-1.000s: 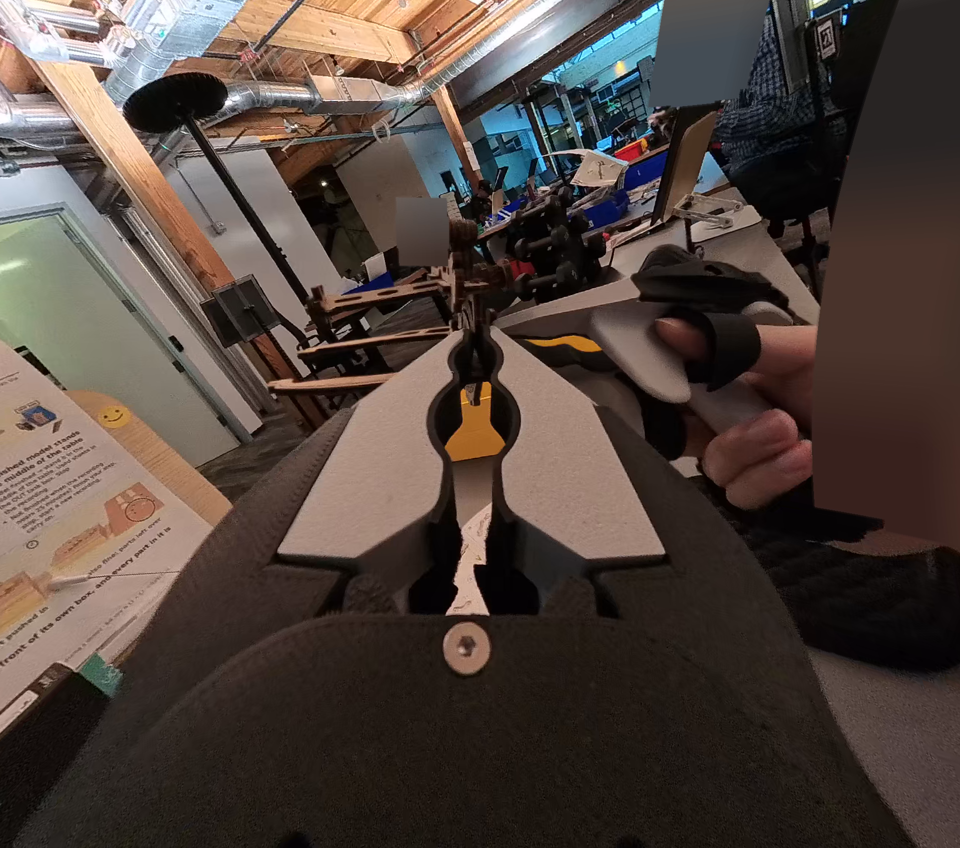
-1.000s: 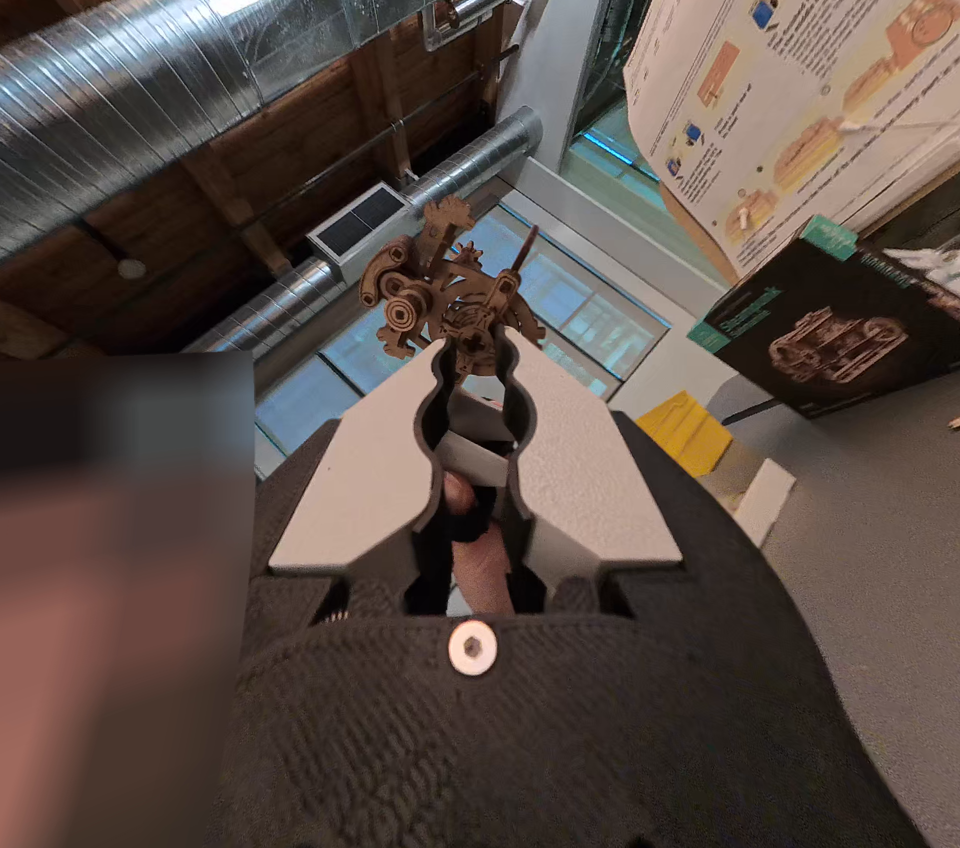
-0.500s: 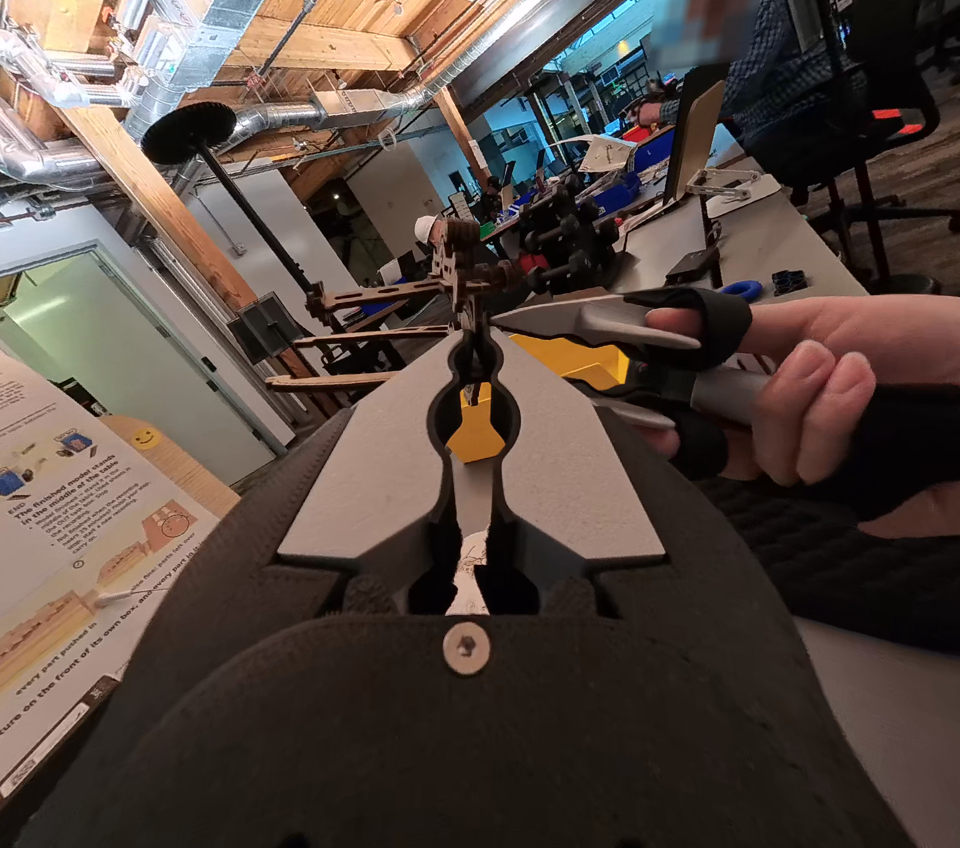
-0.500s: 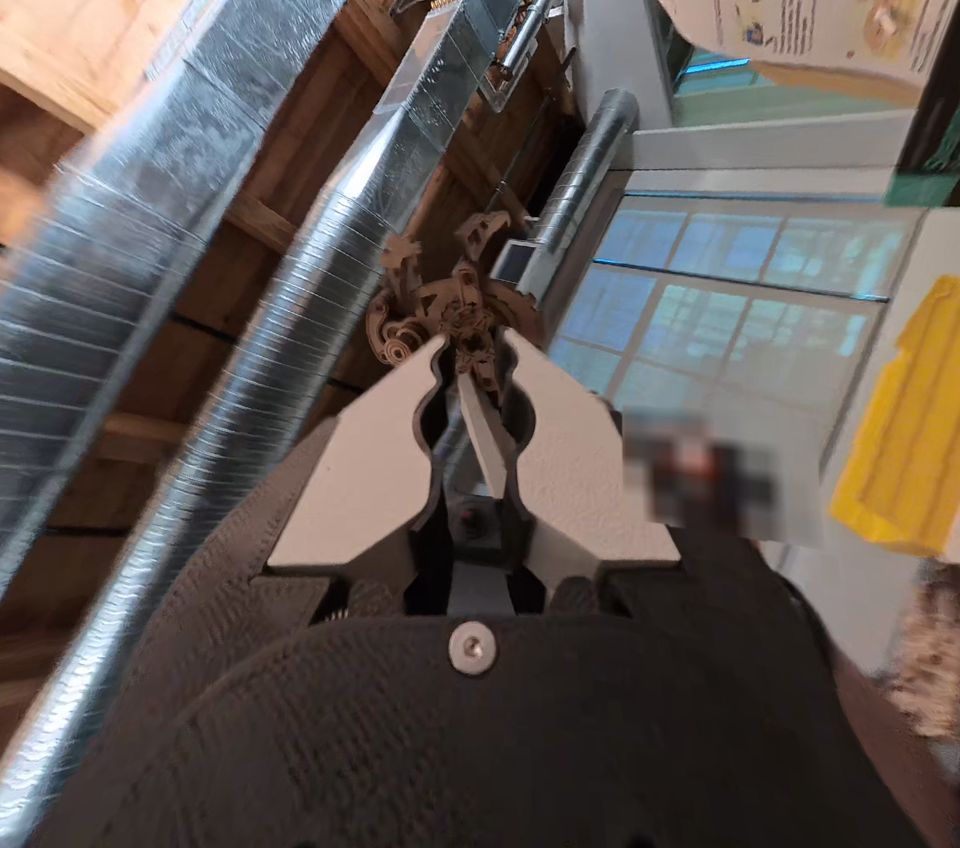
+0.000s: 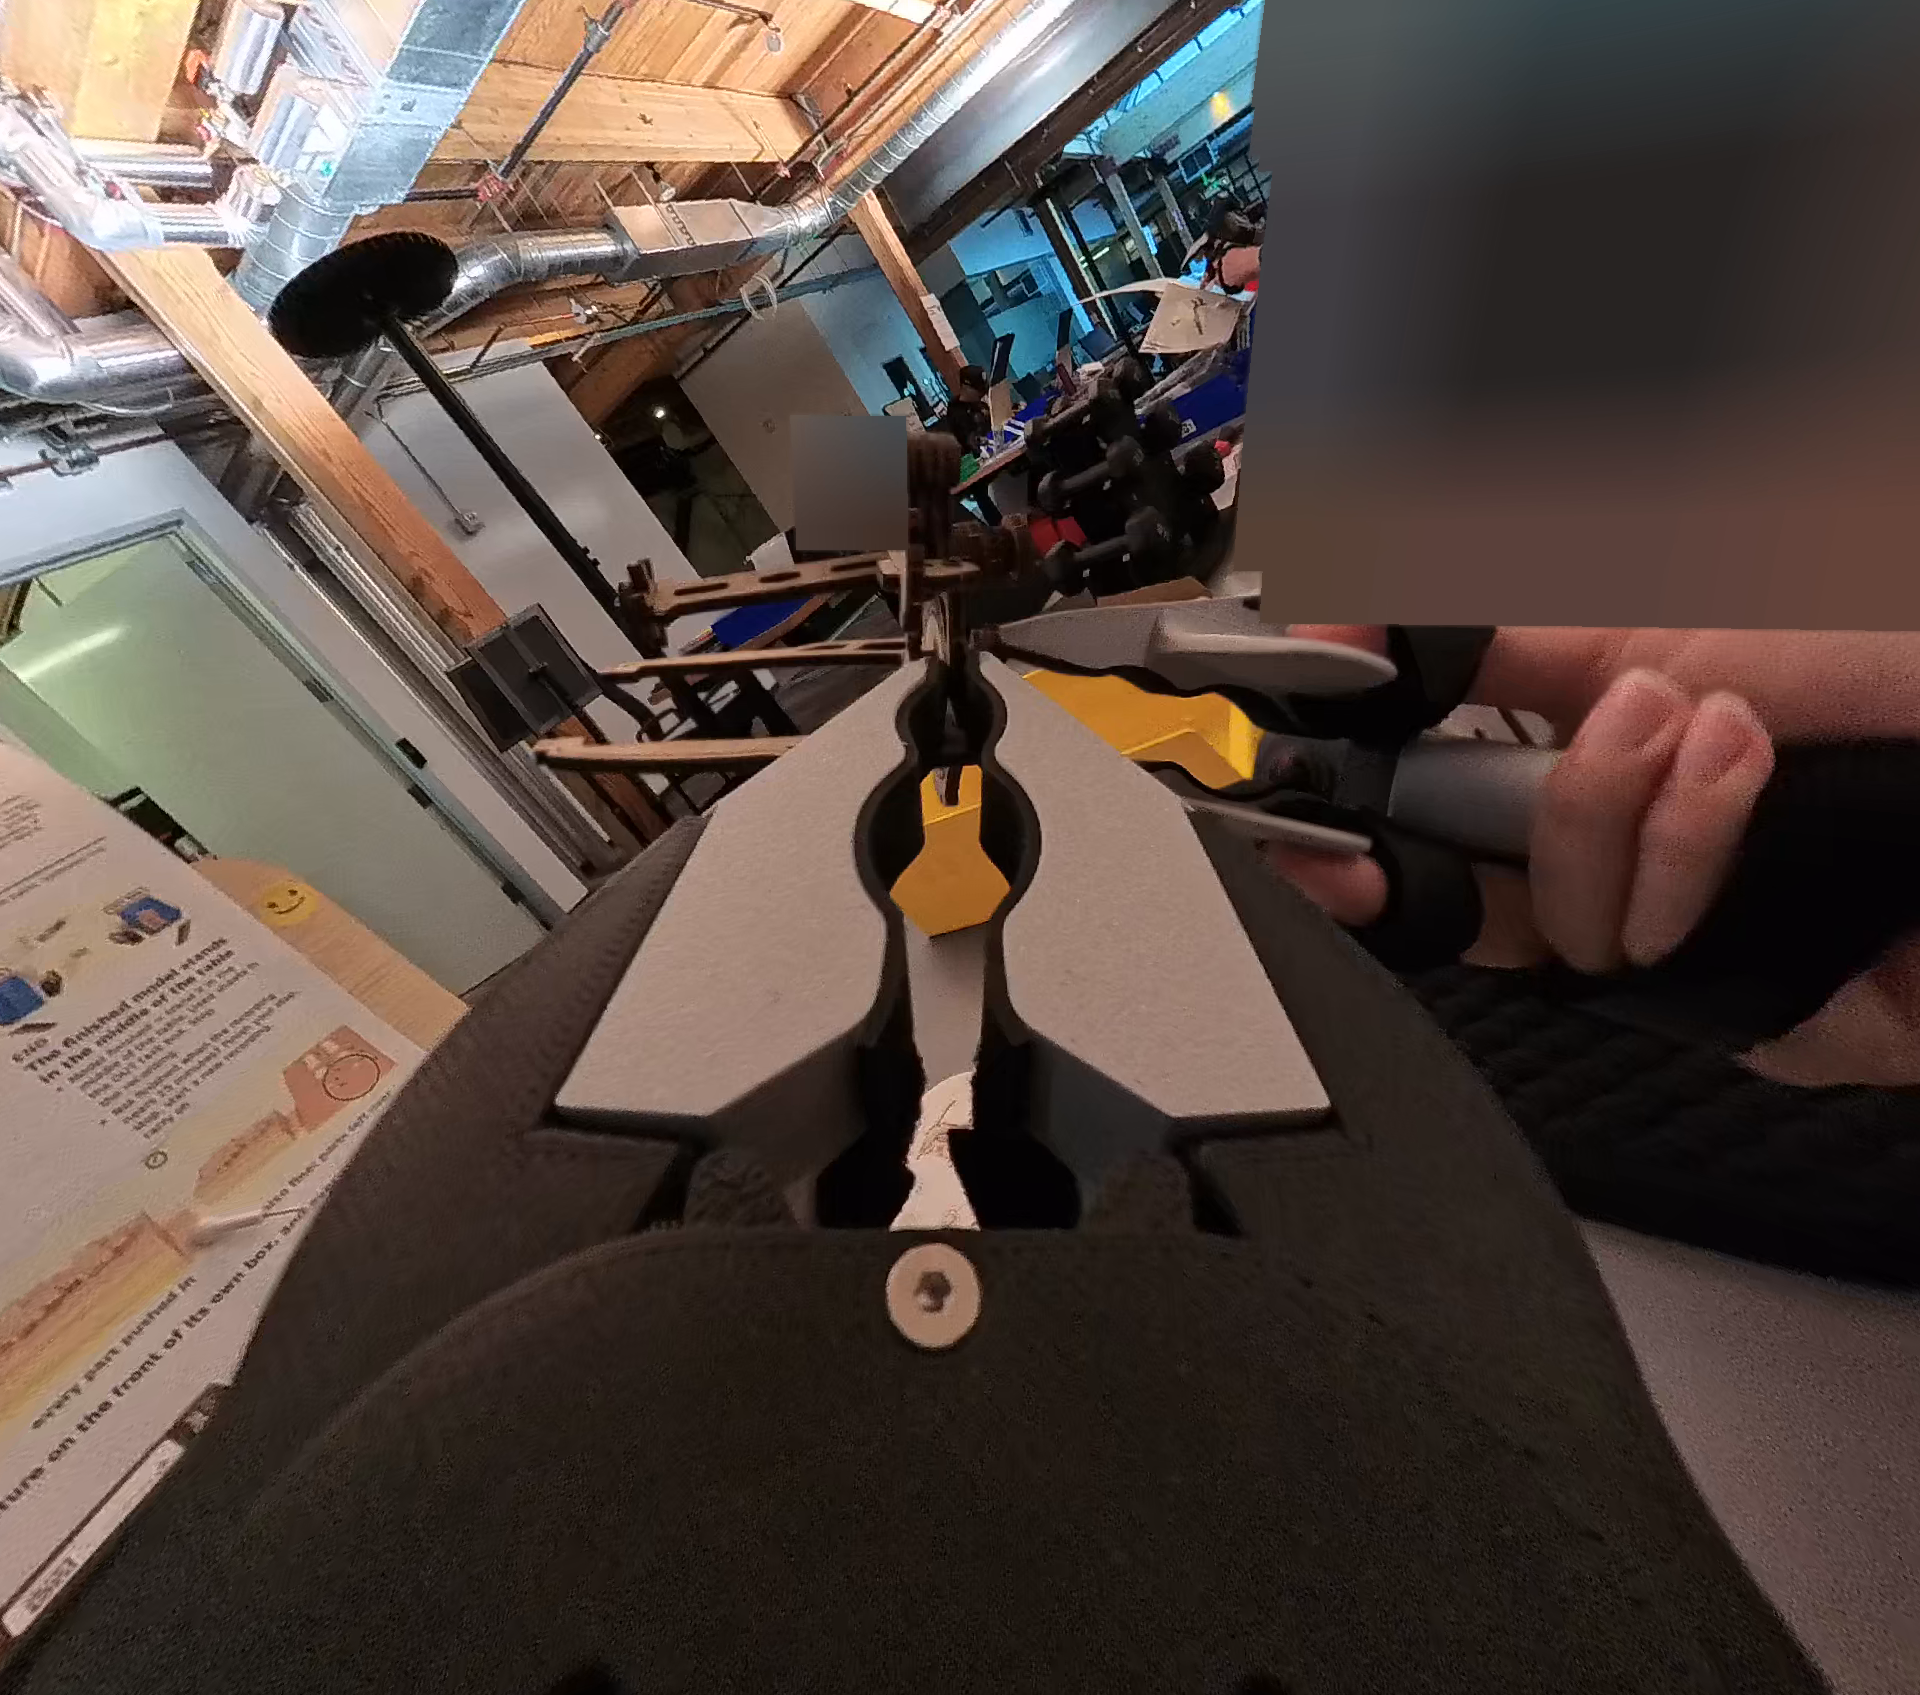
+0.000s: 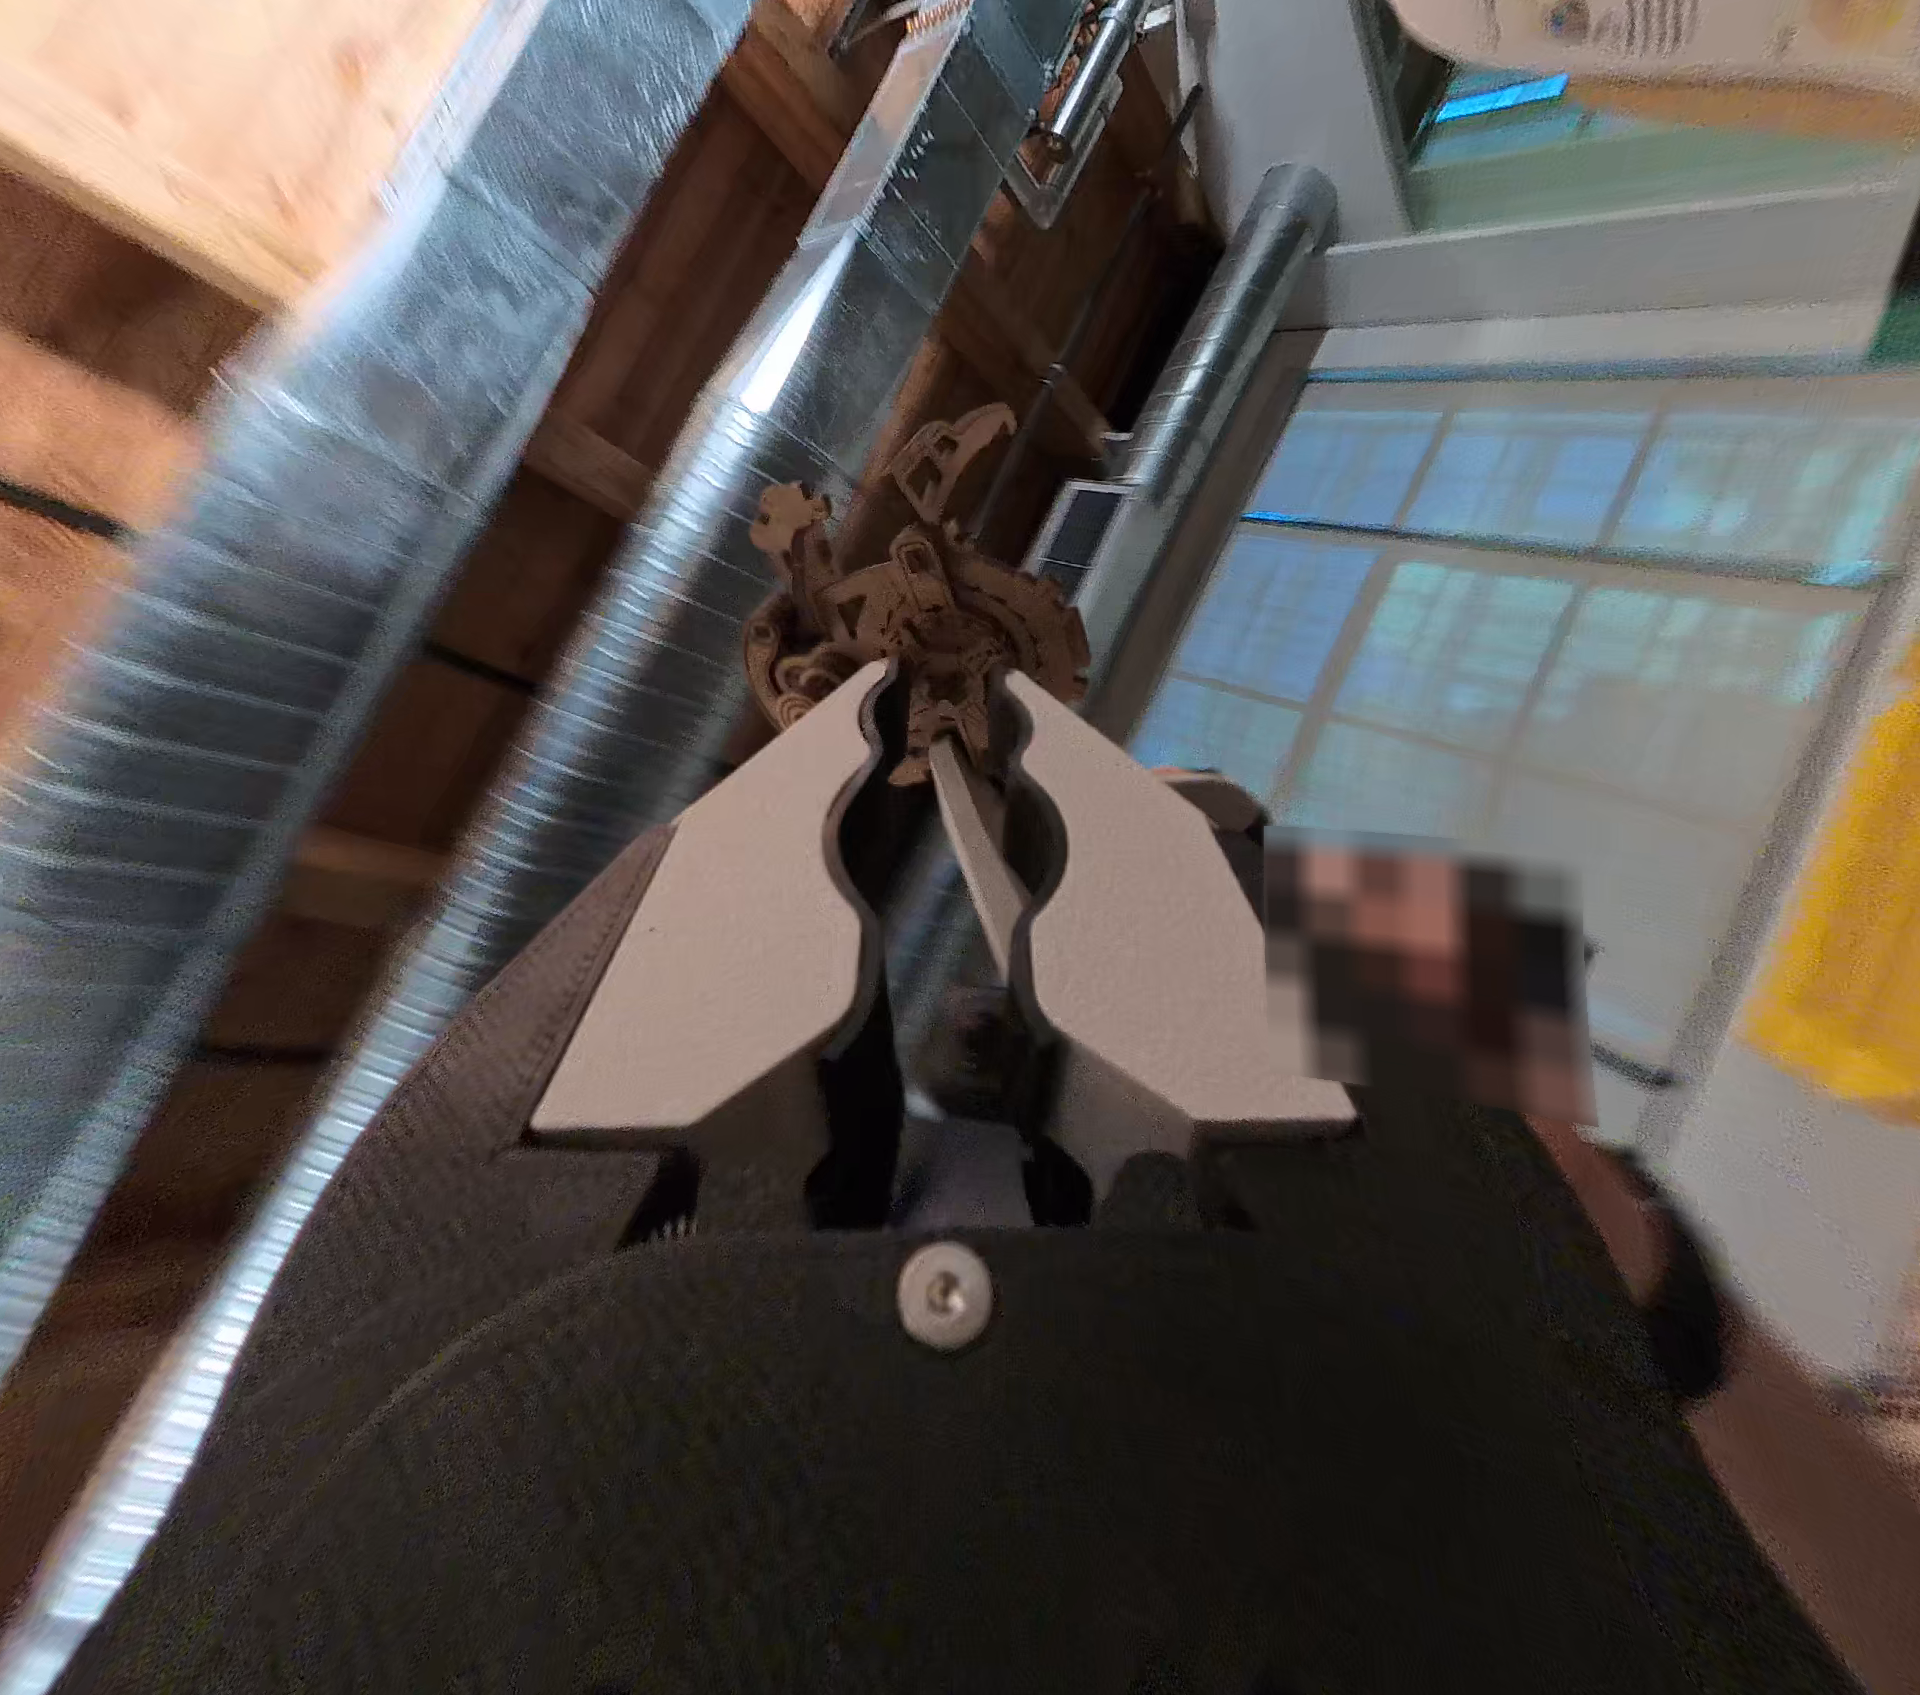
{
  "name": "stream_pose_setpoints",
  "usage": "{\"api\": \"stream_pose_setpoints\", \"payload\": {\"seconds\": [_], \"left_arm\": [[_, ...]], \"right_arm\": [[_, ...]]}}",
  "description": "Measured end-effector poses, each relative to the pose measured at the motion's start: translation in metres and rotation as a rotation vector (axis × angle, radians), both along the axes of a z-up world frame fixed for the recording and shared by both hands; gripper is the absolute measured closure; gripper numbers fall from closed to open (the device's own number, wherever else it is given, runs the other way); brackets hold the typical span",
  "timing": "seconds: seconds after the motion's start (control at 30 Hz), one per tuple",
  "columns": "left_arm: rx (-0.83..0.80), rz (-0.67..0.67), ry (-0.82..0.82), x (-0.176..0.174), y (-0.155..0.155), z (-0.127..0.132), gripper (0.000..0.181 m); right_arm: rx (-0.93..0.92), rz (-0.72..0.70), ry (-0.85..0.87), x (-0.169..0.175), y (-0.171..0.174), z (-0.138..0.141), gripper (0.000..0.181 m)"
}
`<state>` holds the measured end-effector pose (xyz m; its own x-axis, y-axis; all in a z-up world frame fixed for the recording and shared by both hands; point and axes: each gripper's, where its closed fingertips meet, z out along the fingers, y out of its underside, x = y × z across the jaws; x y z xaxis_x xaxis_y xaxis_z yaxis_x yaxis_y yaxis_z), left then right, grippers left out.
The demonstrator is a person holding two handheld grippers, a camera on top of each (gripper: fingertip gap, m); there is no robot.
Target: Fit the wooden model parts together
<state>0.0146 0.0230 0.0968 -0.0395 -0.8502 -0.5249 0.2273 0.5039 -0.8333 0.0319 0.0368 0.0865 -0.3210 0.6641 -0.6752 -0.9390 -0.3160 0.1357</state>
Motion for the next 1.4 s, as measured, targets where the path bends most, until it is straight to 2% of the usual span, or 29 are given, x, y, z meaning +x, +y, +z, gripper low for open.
{"api": "stream_pose_setpoints", "payload": {"seconds": [0.03,0.13,0.23,0.3,0.37,0.53,0.6,0.67,0.77,1.0,1.13,1.27,1.4], "left_arm": [[-0.025,0.002,0.003,0.000,0.002,0.001,0.180],[-0.154,-0.007,-0.001,-0.002,0.012,0.007,0.181],[-0.279,-0.049,0.032,-0.003,0.020,0.009,0.181],[-0.360,-0.094,0.036,-0.006,0.025,0.013,0.181],[-0.407,-0.145,0.066,-0.006,0.025,0.012,0.181],[-0.359,-0.231,0.182,-0.006,0.017,0.002,0.181],[-0.326,-0.308,0.196,-0.010,0.008,0.002,0.181],[-0.272,-0.348,0.267,-0.011,0.003,-0.009,0.181],[-0.152,-0.371,0.283,-0.011,0.001,-0.023,0.181],[-0.164,-0.521,0.309,-0.014,-0.009,-0.038,0.181],[-0.209,-0.584,0.323,-0.016,-0.012,-0.040,0.181],[-0.263,-0.637,0.348,-0.017,-0.016,-0.041,0.180],[-0.274,-0.659,0.365,-0.018,-0.018,-0.044,0.180]], "right_arm": [[-0.002,-0.078,-0.113,0.001,-0.001,0.003,0.169],[-0.003,-0.367,-0.522,-0.001,-0.005,0.012,0.163],[-0.074,-0.686,-0.927,0.003,-0.008,0.009,0.155],[-0.100,-0.820,-1.140,0.003,-0.009,0.008,0.157],[-0.047,-0.919,-1.304,-0.001,-0.015,0.016,0.157],[0.071,-1.159,-1.644,0.002,-0.035,0.043,0.156],[0.082,-1.135,-1.768,0.004,-0.034,0.041,0.143],[0.101,-1.053,-1.869,0.001,-0.030,0.031,0.132],[0.120,-0.928,-1.895,-0.001,-0.029,0.017,0.117],[0.102,-0.648,-1.629,0.011,-0.036,-0.020,0.137],[0.120,-0.557,-1.524,0.007,-0.036,-0.026,0.147],[0.134,-0.485,-1.537,-0.002,-0.031,-0.031,0.150],[0.194,-0.418,-1.555,-0.016,-0.035,-0.033,0.172]]}}
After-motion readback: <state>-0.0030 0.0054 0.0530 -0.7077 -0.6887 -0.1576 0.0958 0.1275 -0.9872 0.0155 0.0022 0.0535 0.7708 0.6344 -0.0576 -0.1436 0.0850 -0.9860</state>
